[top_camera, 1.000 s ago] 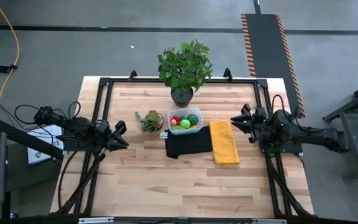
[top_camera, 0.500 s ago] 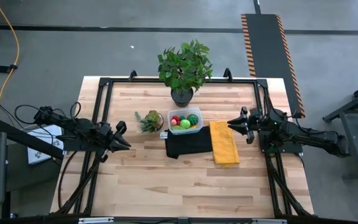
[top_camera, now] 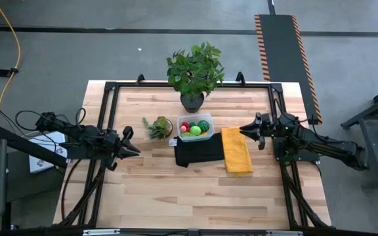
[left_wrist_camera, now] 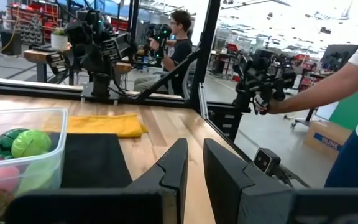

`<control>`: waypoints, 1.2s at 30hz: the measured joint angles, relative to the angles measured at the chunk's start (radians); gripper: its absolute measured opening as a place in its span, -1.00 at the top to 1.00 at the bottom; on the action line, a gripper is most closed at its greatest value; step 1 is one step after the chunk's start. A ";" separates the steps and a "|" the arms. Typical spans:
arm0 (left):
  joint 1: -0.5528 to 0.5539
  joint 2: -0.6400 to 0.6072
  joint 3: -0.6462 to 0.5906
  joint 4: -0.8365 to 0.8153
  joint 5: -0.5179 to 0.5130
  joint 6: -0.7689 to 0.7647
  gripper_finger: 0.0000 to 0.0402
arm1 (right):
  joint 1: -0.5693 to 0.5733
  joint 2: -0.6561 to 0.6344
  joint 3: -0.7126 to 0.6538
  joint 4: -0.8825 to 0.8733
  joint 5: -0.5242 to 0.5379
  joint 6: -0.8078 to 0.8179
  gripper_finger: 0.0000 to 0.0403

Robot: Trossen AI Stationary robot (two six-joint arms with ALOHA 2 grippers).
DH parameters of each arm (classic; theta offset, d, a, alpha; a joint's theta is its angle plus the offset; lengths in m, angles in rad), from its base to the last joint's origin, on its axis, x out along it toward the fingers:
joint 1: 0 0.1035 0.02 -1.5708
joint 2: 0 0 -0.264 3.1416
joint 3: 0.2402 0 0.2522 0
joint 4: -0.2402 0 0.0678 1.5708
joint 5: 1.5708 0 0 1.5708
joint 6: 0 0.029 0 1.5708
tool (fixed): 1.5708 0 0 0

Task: Pick and placing Produce into tupperware
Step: Return to Home Position

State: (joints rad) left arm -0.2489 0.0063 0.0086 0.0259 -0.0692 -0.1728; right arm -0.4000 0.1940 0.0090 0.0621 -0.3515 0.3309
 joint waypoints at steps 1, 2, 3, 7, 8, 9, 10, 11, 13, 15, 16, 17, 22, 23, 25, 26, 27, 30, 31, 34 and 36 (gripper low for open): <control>0.000 0.000 0.000 0.000 0.000 0.007 0.79 | 0.001 0.000 0.000 -0.001 0.000 -0.001 0.58; 0.000 0.000 0.000 0.000 0.000 0.015 0.79 | 0.001 0.001 0.001 -0.004 0.000 -0.007 0.58; 0.000 0.003 0.000 0.001 0.000 0.025 0.79 | 0.001 0.001 0.001 -0.004 0.000 -0.011 0.58; 0.000 0.005 0.000 -0.001 0.008 0.070 0.79 | 0.001 0.001 0.001 -0.005 0.000 0.010 0.58; 0.000 0.005 0.000 -0.001 0.009 0.071 0.79 | 0.001 0.001 0.001 -0.005 0.000 0.020 0.58; 0.000 0.005 0.000 -0.001 0.009 0.070 0.79 | 0.001 0.001 0.001 -0.005 0.000 0.034 0.58; 0.000 0.005 0.000 -0.001 0.009 0.067 0.79 | 0.001 0.001 0.001 -0.005 0.000 0.054 0.58; 0.000 0.005 0.000 -0.001 0.009 0.065 0.79 | 0.001 0.001 0.001 -0.006 0.000 0.077 0.58; 0.000 0.005 0.000 -0.001 0.009 0.064 0.79 | 0.001 0.001 0.001 -0.006 0.000 0.124 0.58; 0.000 0.005 0.000 -0.001 0.009 0.064 0.79 | 0.001 0.001 0.001 -0.006 0.000 0.156 0.58; 0.000 0.005 0.000 -0.001 0.009 0.064 0.79 | 0.001 0.001 0.001 -0.006 0.000 0.168 0.58; 0.000 0.005 0.000 -0.001 0.009 0.064 0.79 | 0.001 0.001 0.001 -0.007 0.000 0.180 0.58; 0.000 0.005 0.000 -0.001 0.009 0.064 0.79 | 0.001 0.001 0.001 -0.007 0.004 0.396 0.58; 0.000 0.005 0.000 -0.001 0.009 0.064 0.79 | 0.001 0.002 0.001 -0.007 0.004 0.426 0.58; 0.000 0.005 0.000 -0.001 0.009 0.064 0.79 | 0.001 0.002 0.001 -0.008 0.005 0.460 0.58; 0.000 0.005 0.000 -0.001 0.009 0.064 0.79 | 0.001 0.001 0.001 -0.008 0.005 0.470 0.58; 0.000 0.005 0.000 -0.001 0.009 0.063 0.79 | 0.001 0.002 0.001 -0.008 0.005 0.476 0.58; 0.000 0.005 0.000 -0.001 0.009 0.063 0.79 | 0.001 0.001 0.002 -0.008 0.008 0.475 0.58; 0.000 0.005 0.000 -0.001 0.009 0.063 0.79 | 0.001 0.002 0.002 -0.008 0.008 0.474 0.58; 0.000 0.005 0.000 -0.001 0.009 0.063 0.79 | 0.001 0.002 0.002 -0.009 0.008 0.474 0.58; 0.000 0.005 0.000 -0.001 0.009 0.063 0.79 | 0.001 0.002 0.002 -0.009 0.008 0.473 0.58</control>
State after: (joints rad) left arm -0.2489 0.0116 0.0086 0.0253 -0.0605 -0.1097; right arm -0.3988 0.1955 0.0109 0.0528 -0.3439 0.8043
